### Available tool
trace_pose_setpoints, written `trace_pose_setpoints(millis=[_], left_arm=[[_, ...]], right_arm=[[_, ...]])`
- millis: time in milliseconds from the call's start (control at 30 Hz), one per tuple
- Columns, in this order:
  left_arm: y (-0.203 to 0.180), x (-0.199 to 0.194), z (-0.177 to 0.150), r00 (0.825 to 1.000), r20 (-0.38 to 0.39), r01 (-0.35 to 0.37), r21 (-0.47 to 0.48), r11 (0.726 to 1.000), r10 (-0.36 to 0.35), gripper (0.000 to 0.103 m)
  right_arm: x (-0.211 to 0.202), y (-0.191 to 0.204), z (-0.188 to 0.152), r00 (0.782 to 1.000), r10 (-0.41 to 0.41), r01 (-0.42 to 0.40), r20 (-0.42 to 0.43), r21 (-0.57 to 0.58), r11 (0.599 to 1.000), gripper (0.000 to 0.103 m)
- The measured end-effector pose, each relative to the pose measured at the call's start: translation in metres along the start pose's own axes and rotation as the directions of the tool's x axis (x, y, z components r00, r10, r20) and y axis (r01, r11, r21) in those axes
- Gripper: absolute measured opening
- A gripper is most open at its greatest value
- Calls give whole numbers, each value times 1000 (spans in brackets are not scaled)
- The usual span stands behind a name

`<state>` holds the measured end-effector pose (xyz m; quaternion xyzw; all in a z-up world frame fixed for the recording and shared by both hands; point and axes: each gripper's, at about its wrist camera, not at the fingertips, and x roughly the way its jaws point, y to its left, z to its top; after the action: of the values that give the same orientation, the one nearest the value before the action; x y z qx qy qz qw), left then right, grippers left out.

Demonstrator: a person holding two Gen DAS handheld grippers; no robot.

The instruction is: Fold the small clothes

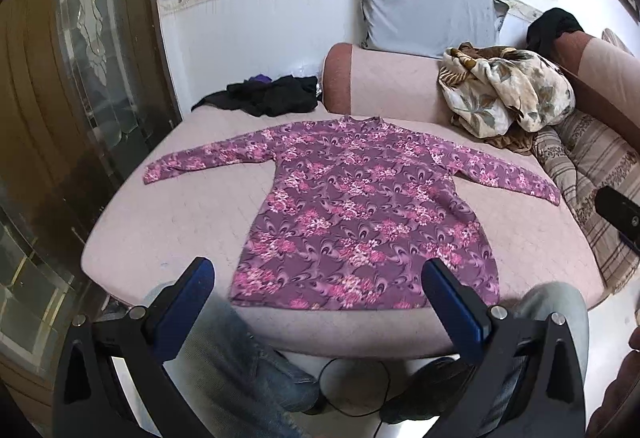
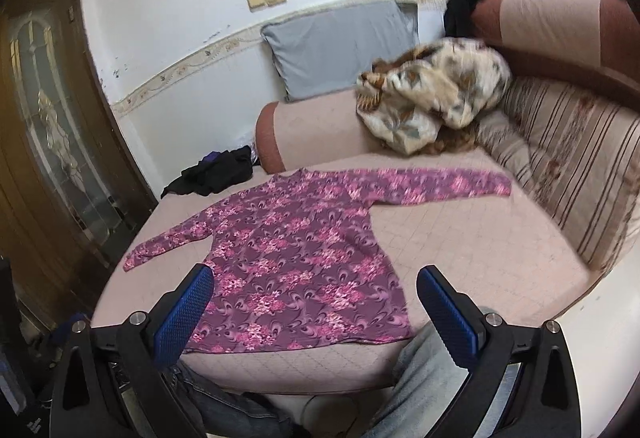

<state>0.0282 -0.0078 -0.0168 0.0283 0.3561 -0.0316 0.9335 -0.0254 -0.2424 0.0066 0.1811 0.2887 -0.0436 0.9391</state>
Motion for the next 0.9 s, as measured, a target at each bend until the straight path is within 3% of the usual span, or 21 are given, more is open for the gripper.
trace_pose_setpoints(millis=[133,267,400,567,633,733,767,833,900], left_arm=[[-16,44,19,996,-61,62,13,998,-61,103],[-50,111,54,982,-124,146,40,988,-140,103],[-95,182,90,961,-183,223,78,972,-206,103],[-134,274,124,935,-199,312,70,948,-293,102],[-136,307,120,920,-241,325,34,945,-308,102],[-128,351,99,884,-325,331,-69,941,-335,99],[-124,364,89,862,-373,329,-104,939,-343,97],[-119,375,82,839,-408,338,-129,932,-360,94],[-113,376,77,845,-409,317,-136,938,-345,94]], right_arm=[[40,-33,19,999,27,-24,-36,83,996,100],[95,-96,51,997,25,-8,-73,230,973,98],[172,-195,88,988,-34,91,-148,401,912,87],[264,-321,111,972,-88,199,-218,564,801,85],[294,-367,108,967,-106,234,-234,635,736,85],[329,-417,103,950,-149,303,-274,691,656,85],[341,-429,100,945,-147,317,-292,707,633,85],[351,-437,107,940,-193,339,-282,698,630,85],[359,-437,122,923,-263,384,-280,645,660,84]])
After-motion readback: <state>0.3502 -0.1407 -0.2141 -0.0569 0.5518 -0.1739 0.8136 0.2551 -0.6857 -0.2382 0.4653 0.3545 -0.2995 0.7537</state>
